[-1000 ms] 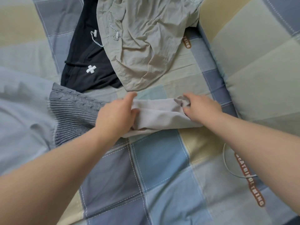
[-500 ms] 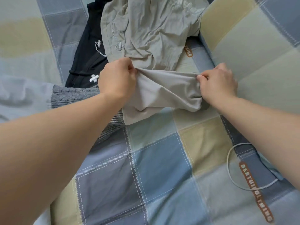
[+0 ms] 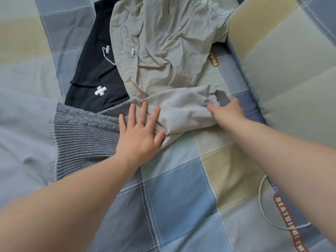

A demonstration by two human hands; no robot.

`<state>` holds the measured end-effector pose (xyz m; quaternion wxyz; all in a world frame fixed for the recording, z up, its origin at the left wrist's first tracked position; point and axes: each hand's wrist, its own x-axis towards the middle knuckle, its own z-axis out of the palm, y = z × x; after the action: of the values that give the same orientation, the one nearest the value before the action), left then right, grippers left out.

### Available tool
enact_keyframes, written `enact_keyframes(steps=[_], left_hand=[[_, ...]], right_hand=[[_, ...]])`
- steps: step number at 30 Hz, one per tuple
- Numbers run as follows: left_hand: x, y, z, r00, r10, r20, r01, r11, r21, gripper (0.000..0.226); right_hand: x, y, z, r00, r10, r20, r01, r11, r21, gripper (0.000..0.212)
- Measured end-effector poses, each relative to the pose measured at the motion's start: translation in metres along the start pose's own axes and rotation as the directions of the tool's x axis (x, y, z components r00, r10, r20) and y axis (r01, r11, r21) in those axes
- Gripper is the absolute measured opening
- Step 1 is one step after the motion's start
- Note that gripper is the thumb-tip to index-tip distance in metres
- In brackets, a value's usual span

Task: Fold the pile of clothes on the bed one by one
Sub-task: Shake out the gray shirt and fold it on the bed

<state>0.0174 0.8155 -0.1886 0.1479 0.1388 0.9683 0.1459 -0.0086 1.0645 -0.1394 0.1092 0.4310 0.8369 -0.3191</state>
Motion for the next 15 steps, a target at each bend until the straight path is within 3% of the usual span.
enact_keyframes(steps=[2, 4, 5, 7, 9, 11, 12, 13, 15], left_hand=[[0.002, 0.000, 0.010, 1.000, -0.001, -0.019, 0.002, 0.999, 0.052, 0.079], [0.004, -0.001, 0.015, 0.998, -0.010, -0.064, 0.014, 0.998, 0.060, 0.079], [0.003, -0.001, 0.016, 0.996, -0.012, -0.089, 0.018, 0.998, 0.061, 0.077], [0.002, -0.001, 0.016, 0.994, -0.003, -0.112, 0.009, 0.999, 0.054, 0.074], [0.002, -0.002, 0.017, 0.994, 0.018, -0.111, -0.012, 0.998, 0.060, 0.073], [0.003, -0.003, 0.018, 0.994, 0.046, -0.103, -0.038, 0.996, 0.081, 0.072], [0.003, -0.003, 0.018, 0.993, 0.051, -0.109, -0.041, 0.995, 0.088, 0.073], [0.004, -0.003, 0.019, 0.992, 0.051, -0.114, -0.040, 0.995, 0.096, 0.073], [0.004, -0.002, 0.019, 0.992, 0.043, -0.116, -0.031, 0.994, 0.101, 0.072]], right_hand=[[0.010, -0.001, 0.002, 0.997, 0.056, 0.055, -0.066, 0.976, 0.207, 0.082], [0.020, 0.000, 0.000, 0.983, 0.051, 0.175, -0.114, 0.923, 0.367, 0.046], [0.024, 0.000, -0.005, 0.981, 0.042, 0.192, -0.118, 0.908, 0.402, 0.031], [0.039, 0.008, -0.024, 0.990, 0.020, 0.140, -0.079, 0.900, 0.429, 0.025], [0.050, 0.022, -0.041, 1.000, 0.007, 0.003, -0.008, 0.958, 0.287, 0.019], [0.056, 0.032, -0.045, 0.993, -0.054, -0.107, 0.053, 0.999, -0.005, 0.025], [0.052, 0.030, -0.044, 0.979, -0.117, -0.167, 0.096, 0.987, -0.128, 0.016], [0.040, 0.022, -0.041, 0.952, -0.207, -0.226, 0.151, 0.959, -0.241, 0.007], [0.009, 0.002, -0.022, 0.815, -0.504, -0.284, 0.388, 0.840, -0.379, 0.033]])
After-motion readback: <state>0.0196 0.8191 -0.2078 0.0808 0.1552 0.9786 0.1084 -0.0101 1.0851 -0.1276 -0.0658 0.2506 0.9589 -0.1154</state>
